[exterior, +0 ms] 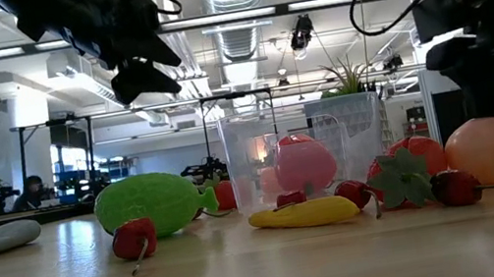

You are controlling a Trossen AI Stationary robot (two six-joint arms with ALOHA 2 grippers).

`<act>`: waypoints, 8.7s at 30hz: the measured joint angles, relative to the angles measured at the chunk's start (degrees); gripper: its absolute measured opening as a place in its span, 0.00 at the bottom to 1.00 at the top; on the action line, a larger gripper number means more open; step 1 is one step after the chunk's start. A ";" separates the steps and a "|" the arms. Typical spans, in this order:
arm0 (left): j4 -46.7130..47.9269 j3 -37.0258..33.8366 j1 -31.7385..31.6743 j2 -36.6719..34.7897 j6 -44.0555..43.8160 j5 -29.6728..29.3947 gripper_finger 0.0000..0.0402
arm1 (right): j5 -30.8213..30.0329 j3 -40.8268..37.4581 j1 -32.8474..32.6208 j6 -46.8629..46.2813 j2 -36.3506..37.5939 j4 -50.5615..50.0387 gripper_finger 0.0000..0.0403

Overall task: Pick and placing Produce into tupperware
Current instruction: Put the red strawberry into the transparent bin, then put the pink peach into the transparent bin

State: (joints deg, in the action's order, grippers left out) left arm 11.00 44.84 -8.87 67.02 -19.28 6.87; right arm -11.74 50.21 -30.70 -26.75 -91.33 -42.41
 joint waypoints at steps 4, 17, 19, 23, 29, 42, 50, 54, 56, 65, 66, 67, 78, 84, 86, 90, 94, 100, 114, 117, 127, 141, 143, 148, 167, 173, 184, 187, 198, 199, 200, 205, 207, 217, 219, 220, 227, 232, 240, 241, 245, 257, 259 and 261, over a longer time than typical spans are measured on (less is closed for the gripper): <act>0.00 0.00 0.01 0.00 -0.08 -1.10 0.60 | 0.17 -1.01 0.00 3.13 0.00 3.69 0.83; 0.02 0.00 0.01 0.00 -0.08 -1.58 0.60 | 0.36 -1.96 0.09 4.75 0.02 4.37 0.73; 0.00 0.00 -0.01 0.00 -0.08 -1.68 0.60 | 0.38 -1.96 0.09 4.77 0.02 4.39 0.70; 0.00 0.00 0.00 0.00 -0.08 -2.15 0.60 | 0.97 -3.08 0.16 4.72 0.02 6.00 0.65; 0.00 0.00 0.00 0.00 -0.03 -2.88 0.60 | 4.61 -4.86 0.55 3.84 -0.59 9.73 0.62; 0.04 -0.11 0.01 0.01 0.03 -2.87 0.60 | 4.69 -4.45 0.72 3.15 -0.57 8.93 0.51; 0.02 -0.11 -0.01 0.02 0.05 -2.86 0.60 | 4.71 -4.46 0.72 3.10 -0.04 7.66 0.44; 0.03 -0.13 0.00 0.02 0.09 -2.86 0.60 | 4.12 -3.23 0.76 0.21 0.02 3.77 0.44; 0.02 -0.13 -0.01 0.02 0.10 -2.86 0.60 | 4.09 -2.47 0.76 -1.00 0.11 1.52 0.44; 0.01 -0.13 0.00 0.02 0.07 -2.85 0.60 | -1.11 4.14 4.29 -2.84 4.13 -3.89 0.44; 0.01 -0.13 0.00 0.02 0.05 -2.84 0.60 | -2.15 4.85 5.32 -2.84 4.99 -4.50 0.44; -0.02 -0.13 0.01 0.02 0.05 -2.84 0.60 | -3.21 5.56 6.50 -2.82 6.10 -4.98 0.44; 0.00 -0.13 -0.01 0.02 0.10 -2.84 0.60 | 0.55 12.93 25.27 4.09 7.56 4.17 0.44; 0.02 -0.14 -0.01 0.02 0.10 -2.83 0.60 | 6.24 18.73 27.76 4.91 -0.75 3.43 0.44; 0.01 -0.13 0.00 0.02 0.11 -2.82 0.60 | 6.27 20.39 27.71 4.79 -2.95 3.50 0.44; 0.21 -0.13 0.01 0.02 0.12 -2.80 0.60 | 2.37 22.35 27.74 3.37 -5.62 1.56 0.44; 0.37 -0.14 -0.01 0.02 0.12 -2.78 0.60 | -4.94 23.41 27.74 2.58 -6.70 -2.66 0.47; 0.31 -0.13 0.01 0.02 0.14 -2.78 0.60 | -4.93 23.43 27.63 -1.47 -6.62 -1.14 0.59; 0.09 -0.15 0.01 0.02 0.16 -2.82 0.60 | -4.80 25.16 27.47 0.75 -6.25 -3.51 0.75; 0.09 -0.17 0.01 0.02 0.16 -2.83 0.60 | -4.51 25.00 27.63 0.90 -6.12 -9.71 0.75; 0.12 -0.22 0.01 0.96 0.19 -2.84 0.60 | -3.27 19.25 25.45 4.39 -3.95 -12.25 0.71; -0.82 -0.20 0.92 13.66 12.56 -2.64 0.60 | -4.95 9.55 20.52 -6.17 12.01 -6.51 0.71; -1.32 -0.20 1.48 15.26 16.00 -2.45 0.60 | -4.83 7.83 20.50 -9.36 13.99 -6.76 0.71; -3.76 0.11 2.96 18.90 22.59 -1.18 0.60 | -4.85 4.06 20.55 -16.87 18.14 -6.49 0.73; -12.19 0.15 3.44 27.08 23.20 -6.18 0.60 | -4.84 2.50 20.57 -17.81 18.40 -3.43 0.73; -13.67 0.44 3.82 29.20 23.20 -6.32 0.56 | -4.84 2.52 20.57 -17.81 18.40 -3.41 0.72; -13.44 0.13 3.94 29.93 22.76 -6.32 0.32 | -4.84 2.52 20.57 -18.07 18.40 -3.06 0.72; -13.53 0.13 3.97 29.97 22.76 -6.32 0.25 | -4.85 2.52 20.57 -18.09 18.40 -3.06 0.73; -11.90 0.24 3.97 28.47 22.84 -8.19 0.17 | -4.86 2.51 20.57 -18.27 18.40 -2.95 0.72; -10.75 0.49 3.98 27.38 23.02 -9.27 0.16 | -4.86 2.52 20.57 -18.27 18.40 -2.90 0.72; -9.97 0.94 3.99 26.29 23.11 -10.54 0.16 | -4.86 2.51 20.57 -18.27 18.40 -2.85 0.72; -8.84 1.83 3.99 17.96 23.19 -15.93 0.16 | -4.93 2.50 20.59 -17.31 18.40 -1.83 0.73; -9.88 2.02 3.97 14.81 23.17 -16.35 0.16 | -4.98 2.50 20.59 -16.85 18.40 -1.42 0.74; -6.32 1.59 4.01 12.53 23.05 -16.38 0.16 | -6.13 2.50 20.59 -16.74 18.40 -0.18 0.72; -3.63 1.46 4.01 14.13 23.04 -16.41 0.16 | -6.18 2.50 20.59 -16.76 18.40 0.00 0.73; -2.90 1.46 4.03 15.18 22.98 -16.37 0.16 | -6.15 2.50 20.58 -16.83 18.40 0.09 0.73; -0.49 0.96 4.12 21.80 22.58 -15.92 0.16 | -6.11 2.50 20.57 -17.33 18.40 1.24 0.73; 0.72 1.21 4.14 24.64 21.25 -13.90 0.18 | -6.00 2.50 20.55 -17.85 18.40 1.20 0.72; 2.04 1.01 4.14 24.35 18.15 -14.82 0.19 | -5.94 2.50 20.59 -17.81 18.40 1.25 0.73; 2.12 0.87 4.12 24.00 18.13 -14.85 0.19 | -5.98 2.50 20.57 -17.79 18.39 1.25 0.73; 2.20 0.87 4.12 23.89 18.13 -14.86 0.19 | -6.32 2.50 20.57 -17.11 18.39 1.26 0.73; 2.72 2.34 4.12 19.54 18.11 -17.86 0.19 | -6.33 2.50 20.57 -16.68 18.40 1.25 0.74; 1.76 3.41 4.12 17.67 18.12 -17.63 0.19 | -6.35 2.50 20.57 -16.67 18.40 1.16 0.74; -1.34 4.28 4.12 15.93 18.16 -14.99 0.19 | -6.35 2.46 20.57 -16.54 18.40 1.25 0.73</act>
State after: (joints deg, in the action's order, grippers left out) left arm 9.66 49.12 -4.75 82.95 -1.12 -8.12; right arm -18.09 52.67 -10.13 -43.29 -72.93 -41.17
